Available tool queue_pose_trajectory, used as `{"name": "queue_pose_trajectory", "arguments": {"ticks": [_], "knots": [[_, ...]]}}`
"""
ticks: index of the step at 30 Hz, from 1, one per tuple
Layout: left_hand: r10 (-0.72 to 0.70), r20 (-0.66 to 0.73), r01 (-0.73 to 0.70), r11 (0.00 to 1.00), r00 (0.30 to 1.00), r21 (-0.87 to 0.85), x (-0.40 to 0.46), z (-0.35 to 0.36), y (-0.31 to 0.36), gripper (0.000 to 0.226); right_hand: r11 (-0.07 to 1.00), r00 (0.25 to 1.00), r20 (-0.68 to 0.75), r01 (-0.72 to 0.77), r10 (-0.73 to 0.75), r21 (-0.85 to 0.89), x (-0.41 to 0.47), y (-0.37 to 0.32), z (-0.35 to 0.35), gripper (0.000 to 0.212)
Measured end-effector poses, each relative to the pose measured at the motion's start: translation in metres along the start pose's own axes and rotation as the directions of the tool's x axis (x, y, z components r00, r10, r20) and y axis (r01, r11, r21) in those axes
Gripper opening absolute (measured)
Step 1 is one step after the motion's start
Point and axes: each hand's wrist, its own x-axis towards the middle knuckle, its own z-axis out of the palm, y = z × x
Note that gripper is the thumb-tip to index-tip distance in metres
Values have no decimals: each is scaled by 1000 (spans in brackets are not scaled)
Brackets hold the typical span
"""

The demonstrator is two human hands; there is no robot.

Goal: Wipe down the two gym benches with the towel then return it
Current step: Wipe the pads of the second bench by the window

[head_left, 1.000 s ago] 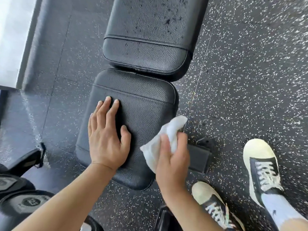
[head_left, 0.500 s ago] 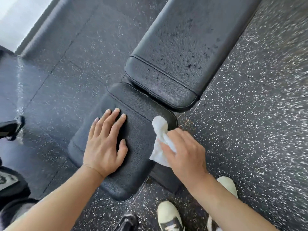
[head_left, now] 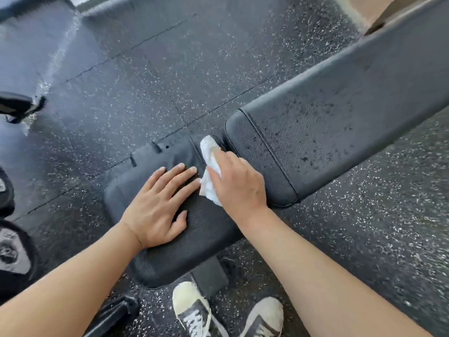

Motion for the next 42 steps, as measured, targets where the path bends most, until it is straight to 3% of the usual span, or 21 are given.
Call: {"name": "queue_pose_trajectory", "arguments": {"ticks": [7,11,19,27,31,33,37,42], "knots": [[-10,23,10,1000,1000,-8,1,-2,0,77,995,995,-5,103,-103,-8,-90,49,-16,24],[-15,24,15,999,1000,-33,-2,-2,-1,76,985,991,-34,127,-131,-113,-52,28,-10,26],[-9,-5,8,998,1000,-56,-1,-5,1,72,997,999,11,51,-51,-49,69,-32,17,34],[-46,93,50,998,995,-40,2,-25,10,68,991,991,76,99,-106,86,15,-2,-7,25],[-164,116,171,984,980,-49,23,-38,30,56,972,938,287,224,-196,-70,-45,44,-38,49],[-237,104,244,968,966,-57,43,-40,40,56,981,932,318,193,-174,-31,-62,71,-52,55],[-413,49,415,906,910,-81,93,-31,52,58,989,983,135,112,-124,96,-67,106,-70,31],[-663,-68,646,744,745,-170,133,-2,66,56,933,931,-70,356,-359,-55,-35,126,-43,28]]}}
